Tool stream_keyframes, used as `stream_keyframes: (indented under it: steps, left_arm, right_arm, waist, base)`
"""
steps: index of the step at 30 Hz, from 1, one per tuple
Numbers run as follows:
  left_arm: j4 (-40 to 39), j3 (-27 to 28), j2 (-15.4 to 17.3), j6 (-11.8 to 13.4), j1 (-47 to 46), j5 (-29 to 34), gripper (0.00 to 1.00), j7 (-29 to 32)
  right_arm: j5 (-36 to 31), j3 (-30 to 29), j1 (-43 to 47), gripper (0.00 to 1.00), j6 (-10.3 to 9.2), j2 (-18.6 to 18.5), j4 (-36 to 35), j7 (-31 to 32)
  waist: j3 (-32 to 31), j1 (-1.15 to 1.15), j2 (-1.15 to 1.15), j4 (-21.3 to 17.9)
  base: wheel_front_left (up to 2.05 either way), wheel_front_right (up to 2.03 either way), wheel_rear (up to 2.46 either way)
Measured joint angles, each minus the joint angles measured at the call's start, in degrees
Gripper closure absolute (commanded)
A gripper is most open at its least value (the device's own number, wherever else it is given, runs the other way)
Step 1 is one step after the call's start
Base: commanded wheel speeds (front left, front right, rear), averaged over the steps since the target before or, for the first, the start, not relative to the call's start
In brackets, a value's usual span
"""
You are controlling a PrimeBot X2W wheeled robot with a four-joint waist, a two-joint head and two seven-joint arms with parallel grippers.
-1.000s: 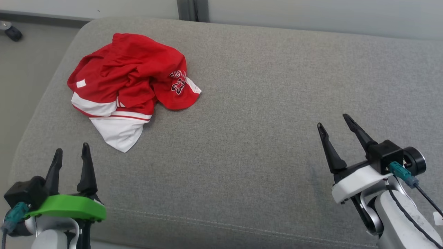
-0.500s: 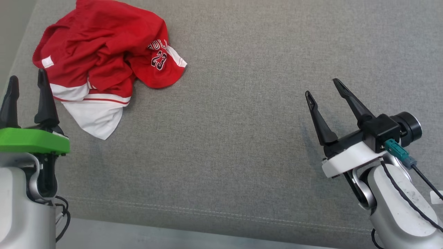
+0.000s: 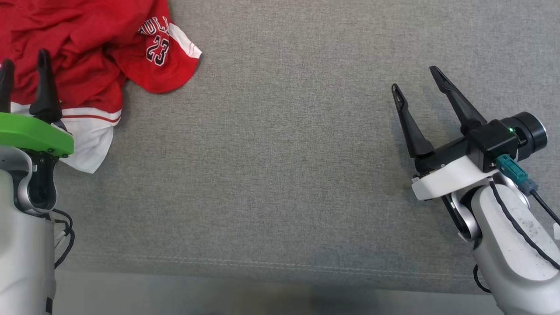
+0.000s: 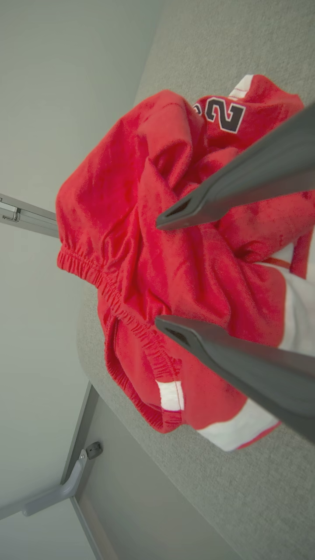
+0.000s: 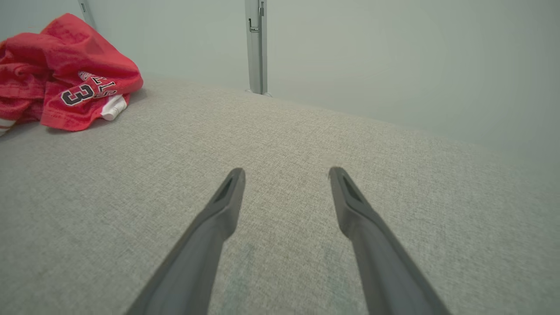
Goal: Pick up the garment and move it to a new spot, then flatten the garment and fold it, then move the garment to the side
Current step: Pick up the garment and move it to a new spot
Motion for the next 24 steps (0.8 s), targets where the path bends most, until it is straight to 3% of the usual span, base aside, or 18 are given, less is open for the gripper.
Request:
stream_keyframes:
  steps: [14,15,16,17,24]
  left_arm:
    - [8.71,-3.59,3.28,-0.15,-1.82,-0.62,0.0,1.65]
    - [9.45,-3.87,3.44,-0.15,-1.85,-0.62,0.34,1.69]
    - [10.09,-4.17,3.64,-0.15,-1.85,-0.63,0.75,1.79]
    - [10.59,-4.5,3.88,-0.15,-1.85,-0.65,1.0,1.92]
    - [11.89,-6.62,3.98,-0.15,-2.9,-1.86,1.0,2.0]
  right_arm:
    - [0.0,0.02,-0.03,0.0,-0.41,0.26,1.11,-0.08]
    - [0.0,0.15,-0.03,0.0,-0.36,0.27,1.26,-0.08]
    - [0.0,0.31,-0.03,0.0,-0.36,0.33,1.46,-0.08]
    - [0.0,0.44,-0.03,0.0,-0.35,0.42,1.51,-0.08]
    - [0.07,0.71,-0.03,0.0,-0.24,0.85,1.98,-0.08]
  waist:
    - [-0.06,0.0,0.0,-1.37]
    - [-0.15,0.0,0.0,-1.46]
    - [-0.3,0.0,0.0,-1.57]
    - [-0.46,0.0,0.0,-1.7]
    - [-1.32,0.0,0.0,-3.0]
  base:
    - [0.0,0.0,0.0]
    - [0.0,0.0,0.0]
    - [0.0,0.0,0.0]
    - [0.0,0.0,0.0]
    - [0.0,0.0,0.0]
